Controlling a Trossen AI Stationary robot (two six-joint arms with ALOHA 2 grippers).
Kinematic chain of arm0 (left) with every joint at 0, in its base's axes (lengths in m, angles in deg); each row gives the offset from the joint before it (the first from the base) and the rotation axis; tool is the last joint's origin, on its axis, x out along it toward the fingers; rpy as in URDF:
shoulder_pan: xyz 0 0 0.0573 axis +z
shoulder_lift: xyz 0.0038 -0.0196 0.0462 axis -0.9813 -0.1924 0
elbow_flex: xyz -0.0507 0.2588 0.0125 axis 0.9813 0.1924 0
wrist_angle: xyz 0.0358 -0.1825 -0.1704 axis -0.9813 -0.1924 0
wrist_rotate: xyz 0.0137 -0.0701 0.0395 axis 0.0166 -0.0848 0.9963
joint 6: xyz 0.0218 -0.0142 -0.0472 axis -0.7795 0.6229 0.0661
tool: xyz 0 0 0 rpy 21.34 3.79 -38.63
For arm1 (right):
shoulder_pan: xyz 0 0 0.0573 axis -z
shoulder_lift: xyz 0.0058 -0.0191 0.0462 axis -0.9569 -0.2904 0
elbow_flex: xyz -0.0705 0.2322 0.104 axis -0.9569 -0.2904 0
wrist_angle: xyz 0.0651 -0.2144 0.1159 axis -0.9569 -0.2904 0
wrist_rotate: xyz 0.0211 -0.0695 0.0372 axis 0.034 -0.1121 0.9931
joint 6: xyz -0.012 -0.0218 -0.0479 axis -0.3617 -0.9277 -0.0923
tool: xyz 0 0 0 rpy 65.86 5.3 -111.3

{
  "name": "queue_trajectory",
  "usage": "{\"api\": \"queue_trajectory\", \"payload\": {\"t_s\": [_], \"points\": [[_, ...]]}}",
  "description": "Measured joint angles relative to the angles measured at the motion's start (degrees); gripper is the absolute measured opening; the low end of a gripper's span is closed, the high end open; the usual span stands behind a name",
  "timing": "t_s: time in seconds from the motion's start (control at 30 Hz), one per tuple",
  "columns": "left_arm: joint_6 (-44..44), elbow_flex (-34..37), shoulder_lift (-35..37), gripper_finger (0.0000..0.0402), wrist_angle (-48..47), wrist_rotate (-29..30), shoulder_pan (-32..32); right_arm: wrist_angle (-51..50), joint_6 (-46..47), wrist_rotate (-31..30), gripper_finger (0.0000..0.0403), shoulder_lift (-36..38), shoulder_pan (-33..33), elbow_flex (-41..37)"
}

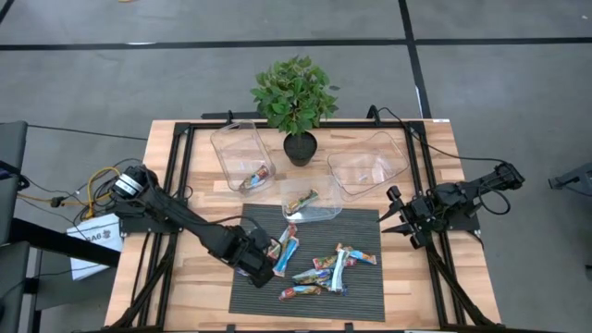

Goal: Pick and place Granola Bars by type
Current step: Put the orange granola bar into the middle transparent bin

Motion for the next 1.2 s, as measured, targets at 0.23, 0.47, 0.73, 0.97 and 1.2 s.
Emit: {"api": "queue_trajectory", "payload": {"t_s": [0.23, 0.47, 0.73, 0.97, 1.2], "points": [[-1.25, 2.14, -2.28, 0.0126, 3.25, 0.12, 0.24, 0.11, 0.0, 0.0, 0.0134, -0.1, -0.02, 0.0], [-4.01, 2.2, -6.34, 0.0126, 7.36, -0.22, 0.87, 0.04, 0.0, 0.0, 0.0134, 0.0, 0.0, 0.0], [-6.51, 2.09, -8.59, 0.0125, 8.47, -2.81, 2.44, 0.08, 0.0, -0.02, 0.0133, 0.0, -0.02, 0.01], [-6.47, 2.09, -8.59, 0.012, 8.45, -3.3, 2.97, 0.02, 0.0, -0.02, 0.0133, -0.02, 0.0, 0.0], [-6.47, 2.11, -8.59, 0.0039, 8.63, -3.73, 2.97, 0.0, 0.0, -0.02, 0.0134, -0.02, -0.02, 0.0]]}}
